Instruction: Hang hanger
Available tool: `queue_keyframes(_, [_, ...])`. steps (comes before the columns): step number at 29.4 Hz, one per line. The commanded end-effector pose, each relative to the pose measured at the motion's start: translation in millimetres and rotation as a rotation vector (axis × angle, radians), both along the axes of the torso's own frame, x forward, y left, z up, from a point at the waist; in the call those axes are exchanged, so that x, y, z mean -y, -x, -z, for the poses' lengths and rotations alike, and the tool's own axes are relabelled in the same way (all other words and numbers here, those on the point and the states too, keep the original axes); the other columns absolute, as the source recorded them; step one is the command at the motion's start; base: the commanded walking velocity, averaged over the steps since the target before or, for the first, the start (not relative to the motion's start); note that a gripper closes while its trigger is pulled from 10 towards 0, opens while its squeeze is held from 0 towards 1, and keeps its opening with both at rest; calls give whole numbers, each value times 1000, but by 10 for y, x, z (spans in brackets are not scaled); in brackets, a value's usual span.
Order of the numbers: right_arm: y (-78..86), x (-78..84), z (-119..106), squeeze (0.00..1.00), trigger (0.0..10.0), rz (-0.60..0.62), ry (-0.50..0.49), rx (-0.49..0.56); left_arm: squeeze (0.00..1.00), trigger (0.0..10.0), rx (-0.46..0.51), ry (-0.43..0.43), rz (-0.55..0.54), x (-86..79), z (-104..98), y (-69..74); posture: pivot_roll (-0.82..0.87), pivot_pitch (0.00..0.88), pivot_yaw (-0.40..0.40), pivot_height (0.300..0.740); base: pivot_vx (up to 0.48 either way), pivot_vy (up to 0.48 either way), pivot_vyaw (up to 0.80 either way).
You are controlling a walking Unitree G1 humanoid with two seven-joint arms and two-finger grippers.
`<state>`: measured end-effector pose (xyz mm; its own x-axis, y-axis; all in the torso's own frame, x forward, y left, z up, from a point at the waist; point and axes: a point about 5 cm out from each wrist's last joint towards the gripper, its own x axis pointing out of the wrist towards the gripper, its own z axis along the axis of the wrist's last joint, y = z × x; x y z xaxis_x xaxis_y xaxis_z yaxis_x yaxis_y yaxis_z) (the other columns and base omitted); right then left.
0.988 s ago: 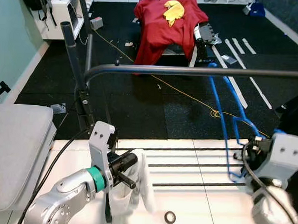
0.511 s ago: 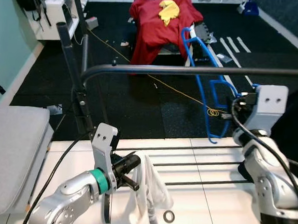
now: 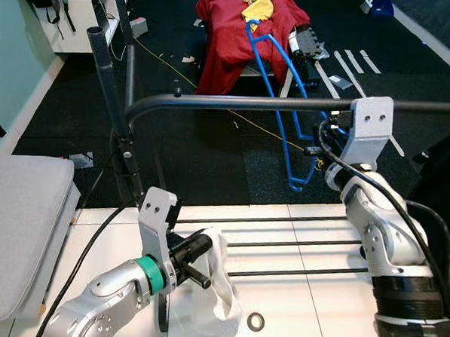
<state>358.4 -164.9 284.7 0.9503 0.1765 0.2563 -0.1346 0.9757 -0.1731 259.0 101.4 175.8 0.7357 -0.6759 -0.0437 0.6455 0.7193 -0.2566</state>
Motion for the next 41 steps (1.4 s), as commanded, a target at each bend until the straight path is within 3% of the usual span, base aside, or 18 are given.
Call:
queue_keyframes(1, [55,-47,-122,0,10000,-20,63,78,0,10000,13,-1,5,17,-4,40,-247,194,68,740,0,0,0])
queue_keyframes(4, [128,-66,142,0,10000,-34,168,13,0,10000,15,3,6,30,-11,39,-245,195,67,740,0,0,0])
queue_keyframes(10, [328,-81,411,0,10000,-43,201,-23,0,10000,16,5,3,27,-16,41,-249,200,69,740,0,0,0])
queue_keyframes(15, [407,-85,443,0,10000,-40,208,-14,0,10000,14,5,4,24,-16,38,-254,202,73,740,0,0,0])
queue_keyframes(18, [442,-75,323,0,10000,-14,186,59,0,10000,12,4,14,34,-17,27,-271,204,86,740,0,0,0])
queue_keyframes(20, [396,-21,114,0,10000,41,153,139,0,10000,15,6,28,57,-29,8,-275,204,88,740,0,0,0])
queue_keyframes(24, [315,38,25,0,10000,87,106,148,0,10000,17,7,31,67,-37,-4,-276,202,90,740,0,0,0])
queue_keyframes(29, [164,122,-49,0,10000,124,-12,110,0,10000,18,9,29,69,-39,-8,-271,198,87,740,0,0,0])
queue_keyframes(39, [3,184,-90,0,10000,117,-135,30,0,10000,20,10,17,56,-42,1,-250,194,74,740,0,0,0])
queue_keyframes(40, [-26,191,-81,447,10000,109,-164,8,0,10000,21,11,12,50,-43,3,-248,194,72,740,0,0,0])
queue_keyframes(41, [-52,195,-38,965,10000,103,-192,-25,0,10000,21,11,8,45,-42,5,-247,193,72,740,0,0,0])
